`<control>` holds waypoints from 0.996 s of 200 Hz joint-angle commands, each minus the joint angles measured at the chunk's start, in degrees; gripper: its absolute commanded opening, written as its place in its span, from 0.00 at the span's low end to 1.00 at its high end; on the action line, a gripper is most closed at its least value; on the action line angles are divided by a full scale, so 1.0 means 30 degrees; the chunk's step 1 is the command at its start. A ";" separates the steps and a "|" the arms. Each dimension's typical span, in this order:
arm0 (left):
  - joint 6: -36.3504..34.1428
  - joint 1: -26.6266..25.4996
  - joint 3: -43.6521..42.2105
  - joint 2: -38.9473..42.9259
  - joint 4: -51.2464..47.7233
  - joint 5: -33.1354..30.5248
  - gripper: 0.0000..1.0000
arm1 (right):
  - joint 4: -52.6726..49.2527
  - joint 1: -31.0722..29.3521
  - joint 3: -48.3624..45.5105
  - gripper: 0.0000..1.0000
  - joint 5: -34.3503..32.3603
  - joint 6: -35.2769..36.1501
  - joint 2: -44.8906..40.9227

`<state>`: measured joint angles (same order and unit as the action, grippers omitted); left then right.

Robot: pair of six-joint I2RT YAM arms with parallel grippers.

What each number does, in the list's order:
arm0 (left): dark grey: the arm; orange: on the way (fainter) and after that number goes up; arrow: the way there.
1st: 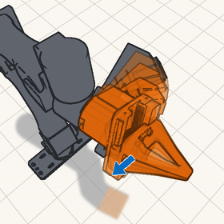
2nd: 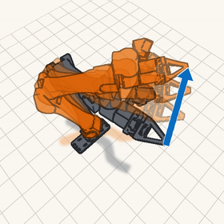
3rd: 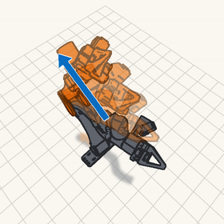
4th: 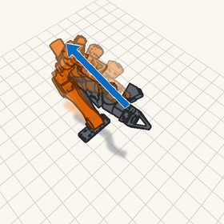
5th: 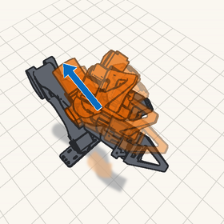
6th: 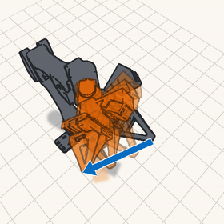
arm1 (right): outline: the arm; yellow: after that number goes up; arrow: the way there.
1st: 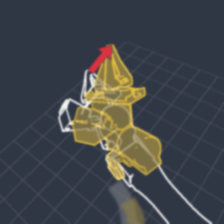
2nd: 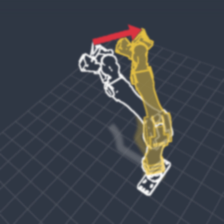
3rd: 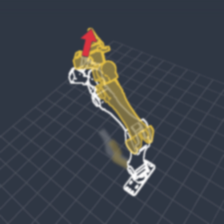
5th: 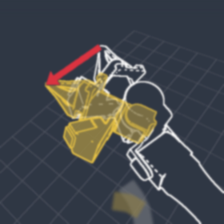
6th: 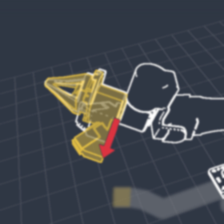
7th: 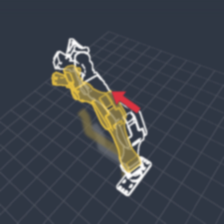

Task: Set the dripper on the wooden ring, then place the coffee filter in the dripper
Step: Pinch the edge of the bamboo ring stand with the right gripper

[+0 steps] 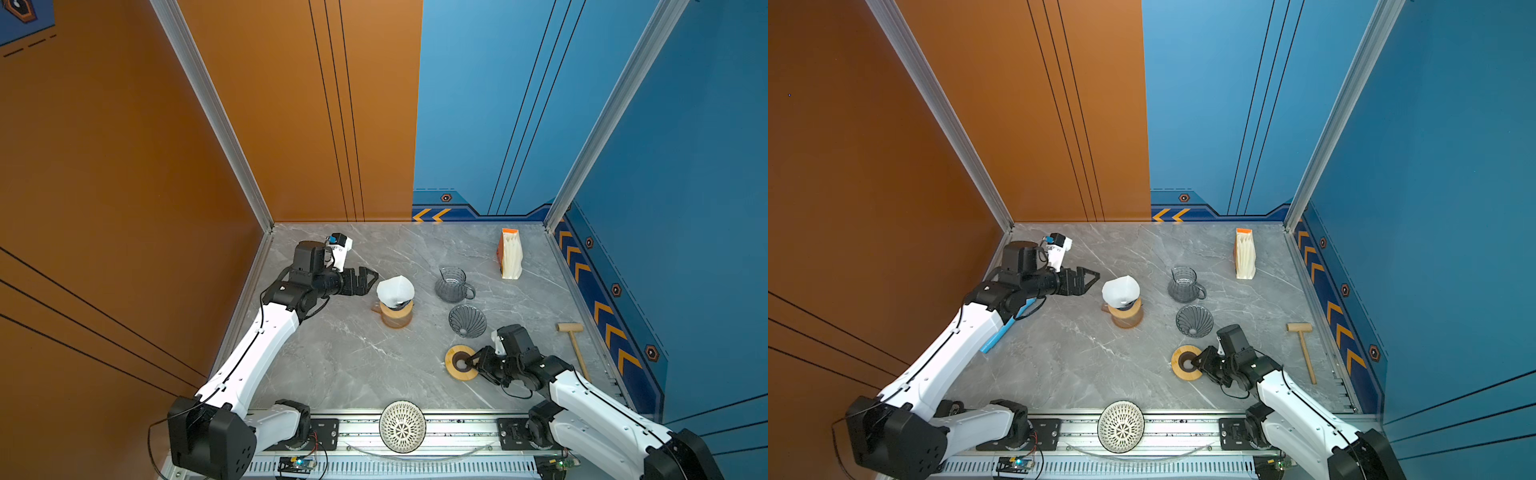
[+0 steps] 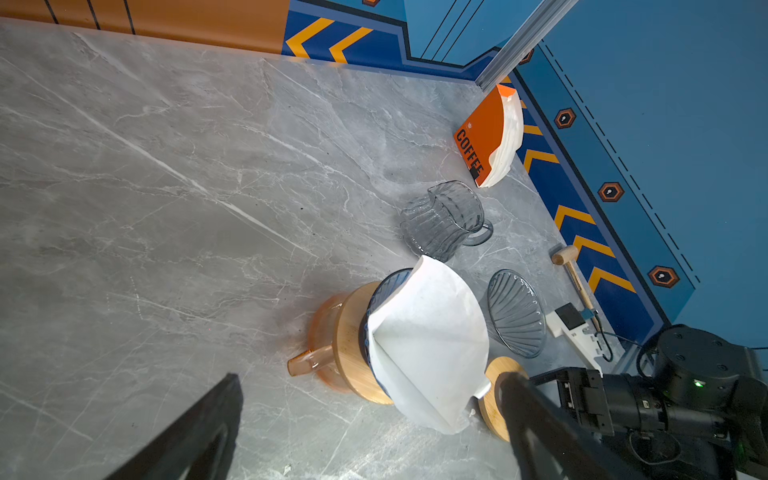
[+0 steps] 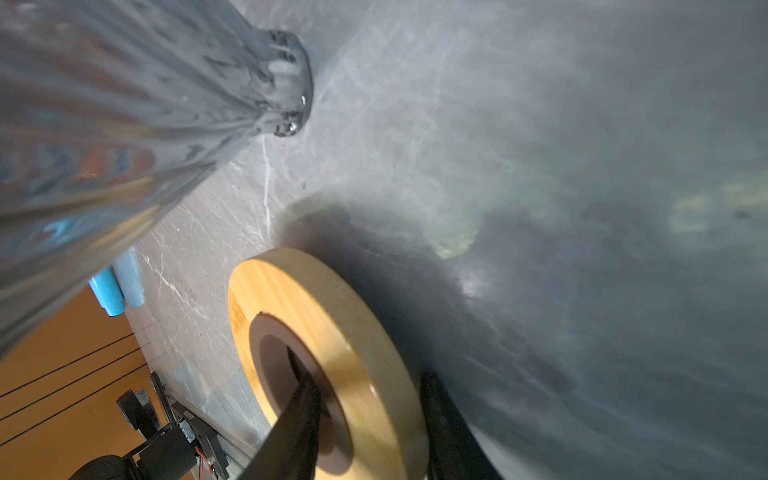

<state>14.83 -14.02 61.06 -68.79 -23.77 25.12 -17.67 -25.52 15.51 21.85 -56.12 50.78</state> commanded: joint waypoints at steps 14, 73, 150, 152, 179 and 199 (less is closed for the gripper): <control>0.0154 -0.0197 -0.0311 0.0187 -0.0163 -0.0075 0.98 | -0.0205 -0.0472 0.0044 0.34 -0.0350 0.0846 0.0187; 0.0125 -0.0221 -0.0453 0.0154 -0.0163 -0.0234 0.98 | -0.1112 -0.1247 0.0558 0.22 -0.0628 0.1617 -0.0220; 0.0179 -0.0217 -0.0548 0.0241 -0.0177 -0.0441 0.98 | -0.2399 -0.2068 0.1098 0.05 -0.0726 0.2065 -0.1414; 0.0197 -0.0218 -0.0548 0.0252 -0.0166 -0.0451 0.98 | -0.2400 -0.2084 0.1114 0.05 -0.0721 0.2087 -0.1426; 0.0176 -0.0218 -0.0548 0.0423 -0.0163 -0.0465 0.98 | -0.2706 -0.2377 0.1303 0.02 -0.0771 0.2323 -0.1712; 0.0184 -0.0218 -0.0548 0.0461 -0.0163 -0.0467 0.98 | -0.3010 -0.2614 0.1426 0.00 -0.0920 0.2475 -0.1959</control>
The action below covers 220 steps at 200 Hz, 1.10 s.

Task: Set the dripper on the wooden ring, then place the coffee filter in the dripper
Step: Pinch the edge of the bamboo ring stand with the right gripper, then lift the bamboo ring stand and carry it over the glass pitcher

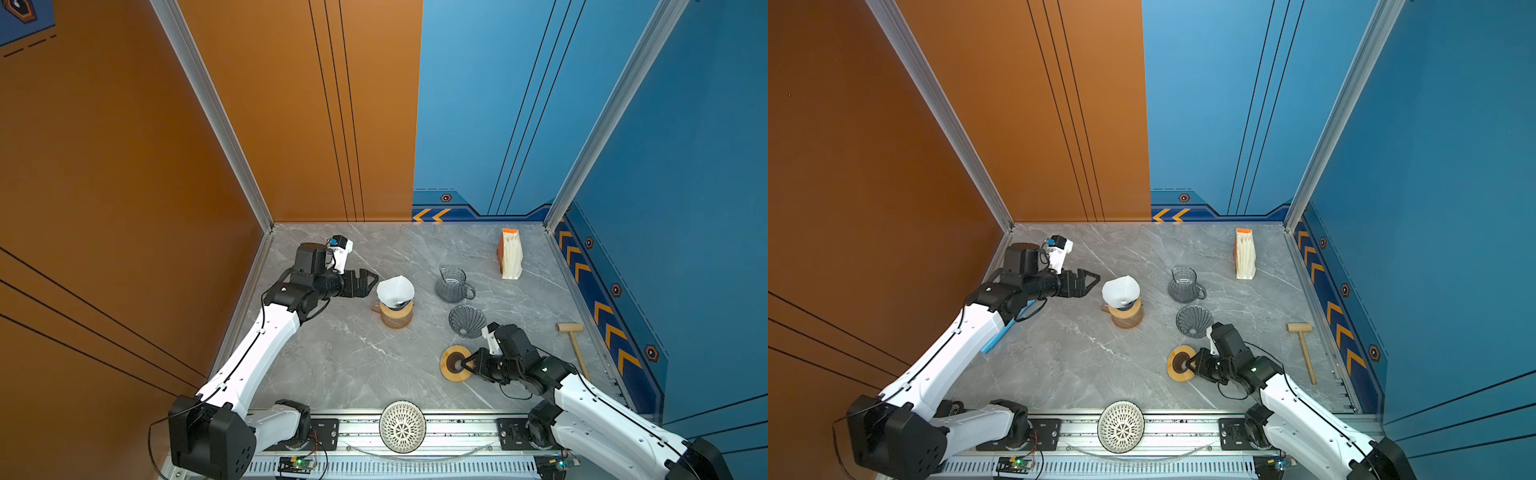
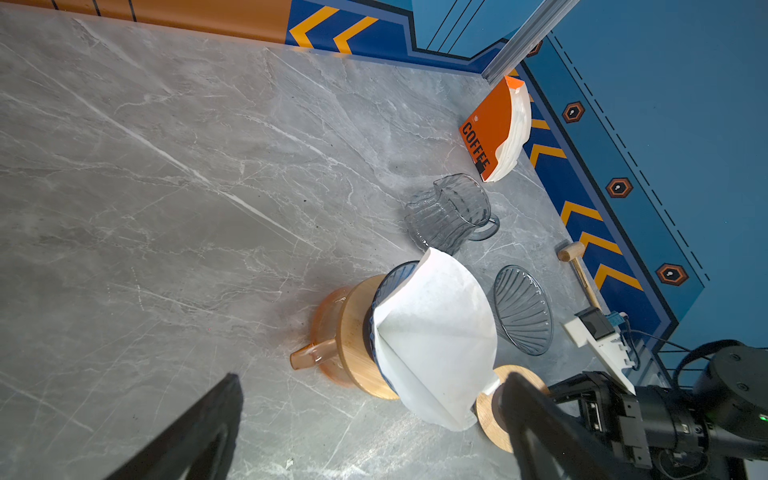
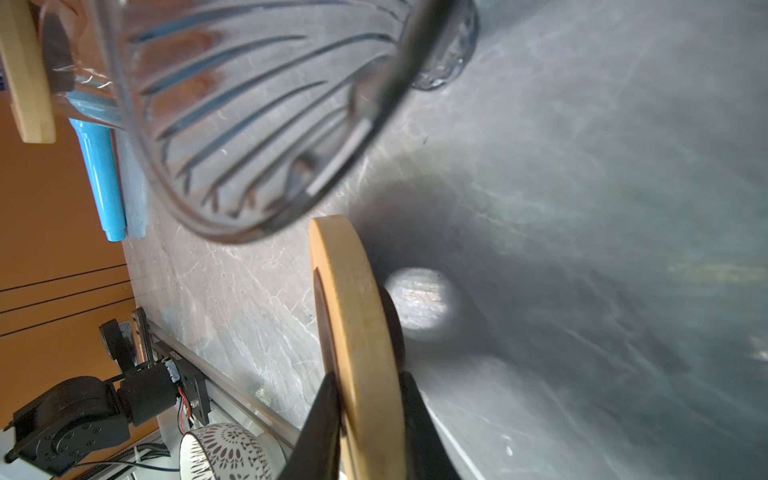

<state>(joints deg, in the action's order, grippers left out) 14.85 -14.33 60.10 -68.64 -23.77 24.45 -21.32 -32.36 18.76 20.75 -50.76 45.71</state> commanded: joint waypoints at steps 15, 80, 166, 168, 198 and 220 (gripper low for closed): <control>0.0176 -0.0117 -0.0227 0.0352 -0.0163 -0.0227 0.98 | -0.1996 -0.0484 0.0308 0.00 -0.0841 0.0690 -0.0534; 0.0147 -0.0116 -0.0227 0.0031 -0.0163 0.0031 0.98 | -0.4032 -0.0837 0.0396 0.00 -0.1868 0.0630 -0.3066; 0.0088 -0.0132 0.0063 0.0000 -0.0155 0.0087 0.98 | -0.5633 -0.0833 0.2636 0.00 0.0933 0.4351 -0.3668; 0.0088 -0.0113 0.0065 0.0000 -0.0161 0.0084 0.98 | -0.5680 -0.0834 0.2750 0.00 0.0978 0.4411 -0.3600; 0.0059 -0.0102 0.0312 -0.0130 -0.0170 0.0046 0.98 | -0.5743 -0.0684 0.4287 0.00 0.1273 0.5664 -0.2735; 0.0030 -0.0118 0.0603 -0.0234 -0.0163 0.0079 0.98 | -0.5629 -0.0483 0.5507 0.00 0.1330 0.6577 -0.2069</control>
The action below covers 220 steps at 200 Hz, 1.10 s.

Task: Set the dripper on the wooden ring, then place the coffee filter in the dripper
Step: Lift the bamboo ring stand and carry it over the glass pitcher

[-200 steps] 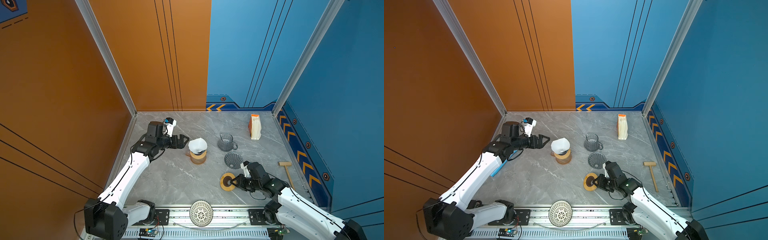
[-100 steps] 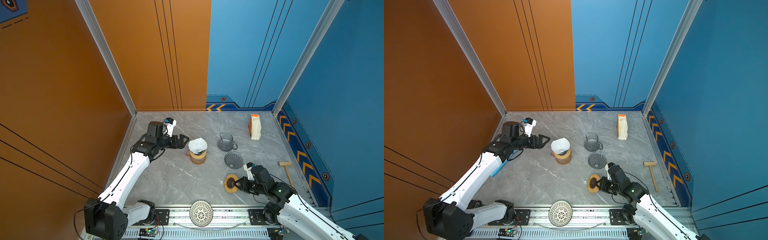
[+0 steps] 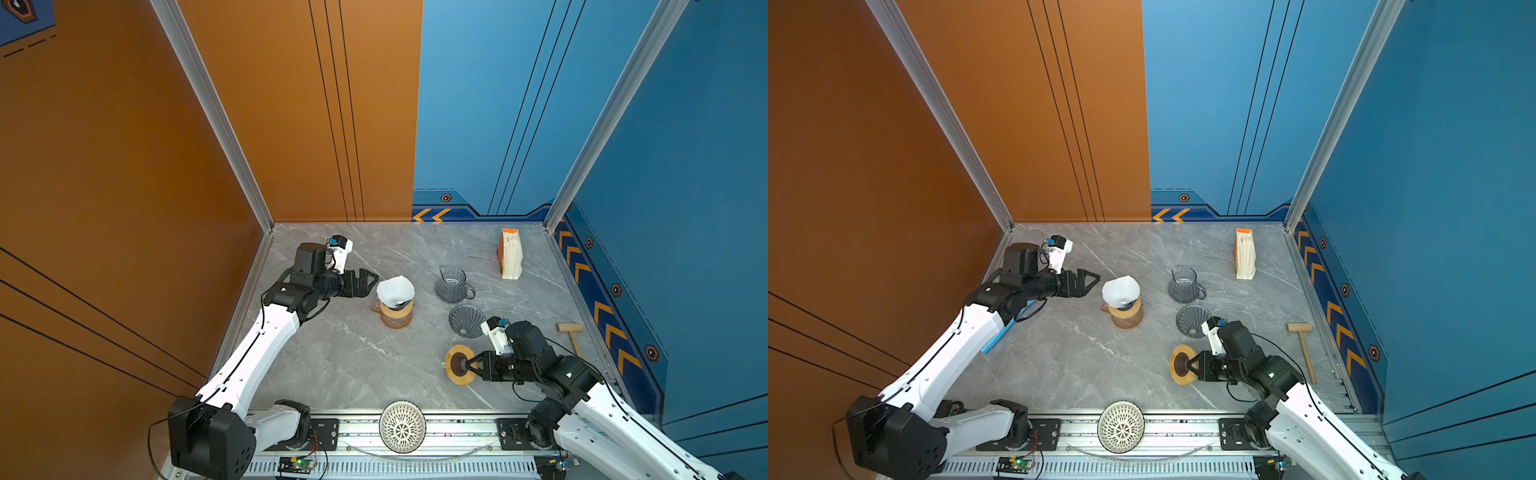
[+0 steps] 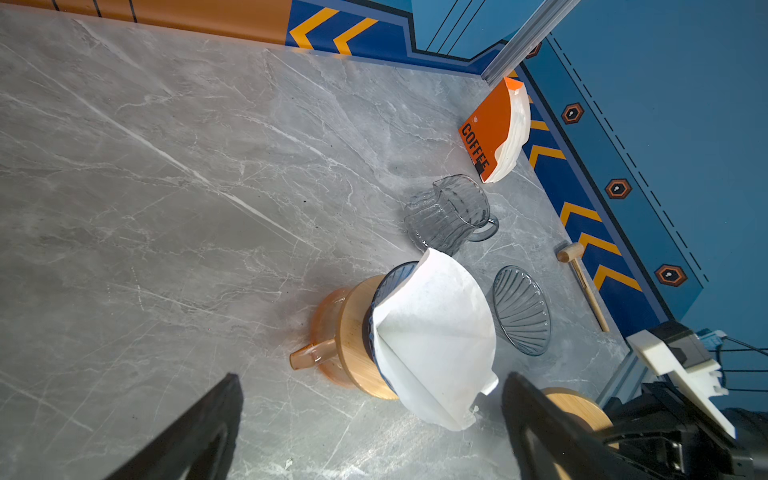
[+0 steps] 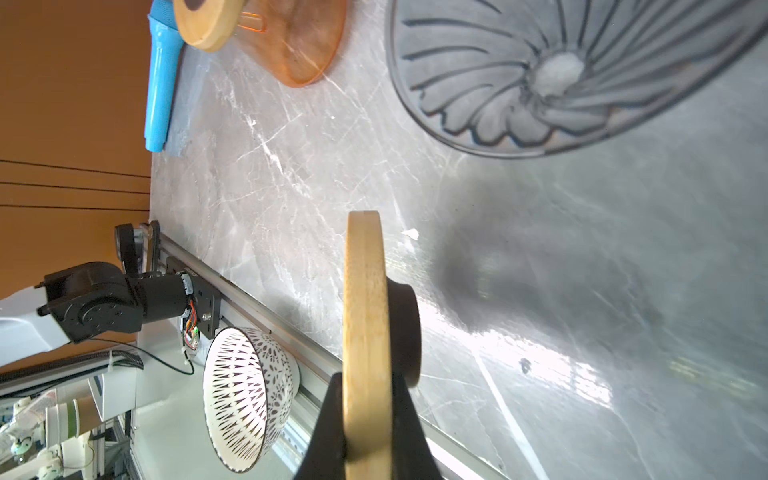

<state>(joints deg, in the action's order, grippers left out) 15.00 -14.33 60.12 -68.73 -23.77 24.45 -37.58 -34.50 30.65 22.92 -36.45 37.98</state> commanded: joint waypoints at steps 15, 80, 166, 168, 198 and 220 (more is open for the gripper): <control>-0.0103 -0.0131 0.0837 -0.0206 -0.0166 0.0108 0.98 | 0.0347 0.0414 0.2288 0.00 0.1092 0.2360 0.1076; -0.0592 -0.0195 0.2278 -0.0666 -0.0535 0.0141 0.98 | 0.2745 0.1741 0.5647 0.00 0.0379 0.3531 0.4248; -0.0927 -0.0278 0.3738 -0.1632 -0.1128 0.0369 0.98 | 0.7064 0.5324 0.8639 0.00 0.1769 0.1342 1.0479; -0.0936 -0.0311 0.3754 -0.1668 -0.1122 0.0367 0.98 | 0.7185 0.5342 0.8676 0.00 0.1766 0.1259 1.0616; -0.0845 -0.0364 0.4025 -0.2174 -0.1159 0.0439 0.98 | 0.7873 0.6257 0.9293 0.00 0.1628 0.0137 1.2508; -0.0813 -0.0462 0.4079 -0.2415 -0.1164 0.0400 0.98 | 0.8134 0.6800 0.9545 0.00 0.0968 -0.0624 1.3545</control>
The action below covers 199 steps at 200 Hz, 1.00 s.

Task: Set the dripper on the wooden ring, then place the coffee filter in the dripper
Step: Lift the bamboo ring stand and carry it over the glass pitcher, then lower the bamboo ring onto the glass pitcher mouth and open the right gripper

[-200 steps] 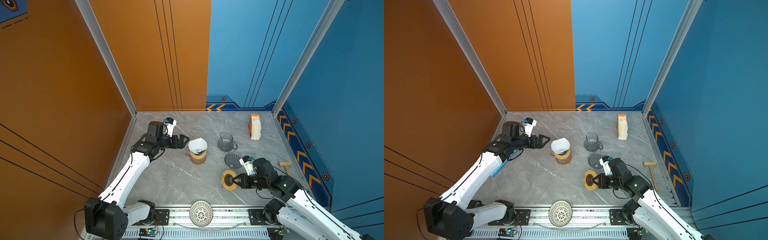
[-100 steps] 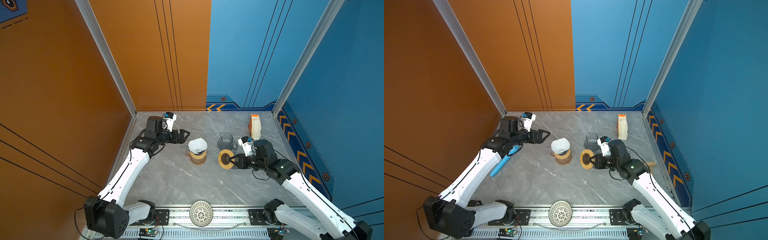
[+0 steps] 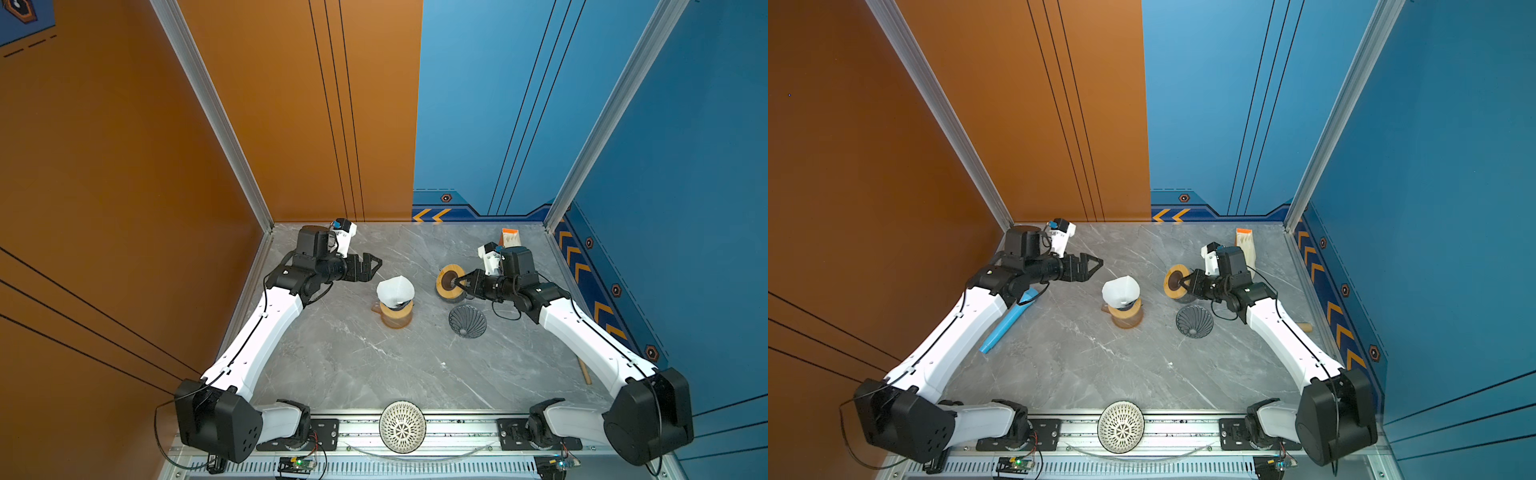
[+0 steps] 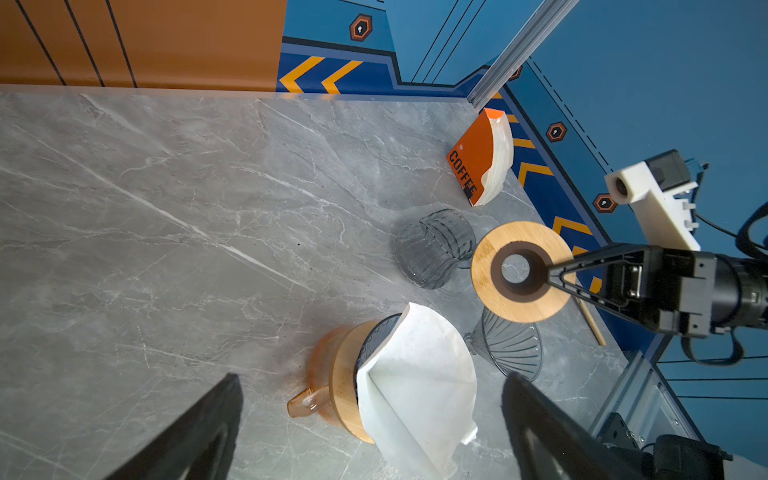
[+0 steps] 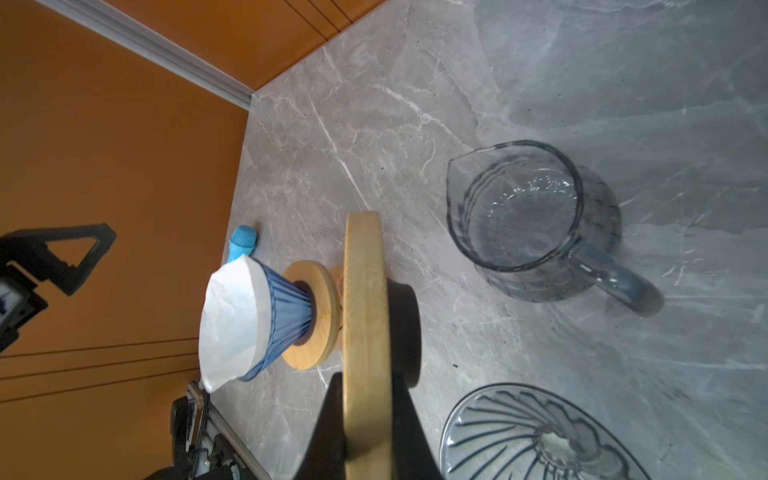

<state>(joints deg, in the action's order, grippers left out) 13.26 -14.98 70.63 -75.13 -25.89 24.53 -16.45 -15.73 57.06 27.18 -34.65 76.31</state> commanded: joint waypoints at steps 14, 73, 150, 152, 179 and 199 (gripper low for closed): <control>-0.0230 -0.0302 0.0619 -0.0419 -0.0469 0.0335 0.98 | 0.1361 0.0693 0.1051 0.00 -0.0149 -0.1302 0.1473; -0.0112 -0.0407 0.0685 -0.0627 -0.0512 0.0201 0.98 | 0.3698 0.1273 0.1160 0.00 0.0984 -0.2262 0.3268; -0.0039 -0.0578 0.0664 -0.0555 -0.0818 -0.0045 0.98 | 0.4808 0.1699 0.0758 0.00 0.1942 -0.3039 0.4518; -0.0050 -0.0588 0.0658 -0.0537 -0.0807 -0.0036 0.98 | 0.4830 0.1727 0.0742 0.00 0.1916 -0.3038 0.4529; -0.0054 -0.0625 0.0692 -0.0517 -0.0892 -0.0122 0.98 | 0.4926 0.1848 0.0710 0.02 0.2064 -0.3110 0.4807; -0.0024 -0.0689 0.0671 -0.0503 -0.0949 -0.0162 0.98 | 0.4953 0.1944 0.0589 0.07 0.1769 -0.3130 0.4827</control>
<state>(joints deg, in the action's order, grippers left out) 13.28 -16.36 71.05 -76.73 -27.29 24.47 -4.08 -10.52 59.09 31.90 -43.53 90.70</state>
